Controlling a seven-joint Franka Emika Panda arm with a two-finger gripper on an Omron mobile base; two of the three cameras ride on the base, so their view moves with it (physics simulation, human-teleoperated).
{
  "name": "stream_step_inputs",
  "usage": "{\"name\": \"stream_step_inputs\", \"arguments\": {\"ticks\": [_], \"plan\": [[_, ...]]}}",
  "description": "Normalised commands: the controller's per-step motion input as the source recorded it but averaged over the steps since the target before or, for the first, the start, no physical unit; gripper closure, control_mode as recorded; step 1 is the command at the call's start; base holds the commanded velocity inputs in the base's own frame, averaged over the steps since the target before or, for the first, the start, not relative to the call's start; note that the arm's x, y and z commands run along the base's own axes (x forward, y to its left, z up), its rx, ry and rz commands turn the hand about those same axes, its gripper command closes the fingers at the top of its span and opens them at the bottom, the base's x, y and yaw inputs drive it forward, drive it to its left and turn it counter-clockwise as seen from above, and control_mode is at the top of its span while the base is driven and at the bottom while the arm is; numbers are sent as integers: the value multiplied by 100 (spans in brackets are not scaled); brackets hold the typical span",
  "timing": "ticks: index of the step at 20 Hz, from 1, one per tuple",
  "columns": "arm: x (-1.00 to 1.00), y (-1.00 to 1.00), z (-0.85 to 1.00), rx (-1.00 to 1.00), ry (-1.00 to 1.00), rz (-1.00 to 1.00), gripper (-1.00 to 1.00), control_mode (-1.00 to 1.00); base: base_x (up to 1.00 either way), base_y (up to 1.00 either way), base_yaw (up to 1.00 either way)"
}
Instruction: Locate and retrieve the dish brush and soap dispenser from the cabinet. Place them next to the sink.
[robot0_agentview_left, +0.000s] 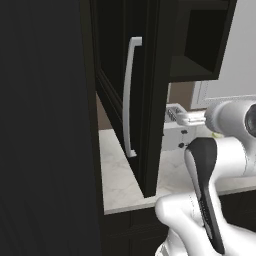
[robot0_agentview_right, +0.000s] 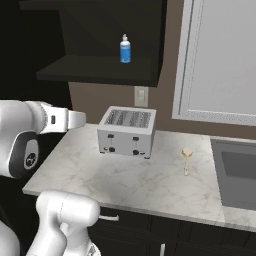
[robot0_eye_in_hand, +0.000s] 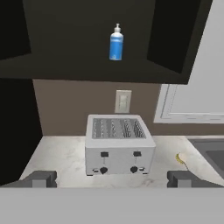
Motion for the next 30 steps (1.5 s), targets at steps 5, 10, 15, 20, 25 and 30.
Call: {"name": "stream_step_inputs", "arguments": {"ticks": [5,10,15,20,25,30], "plan": [[0,-3,2,4,-1,0,-100,-100,0,0,0],[-14,0,14,0,-3,0,-100,-100,0,0,0],[-11,0,21,2,-3,3,-100,-100,0,0,0],[-6,2,23,1,0,5,-100,-100,0,0,0],[-1,8,31,-1,-1,2,-100,-100,0,0,0],[0,0,32,0,-7,0,-100,-100,0,0,0]]}}
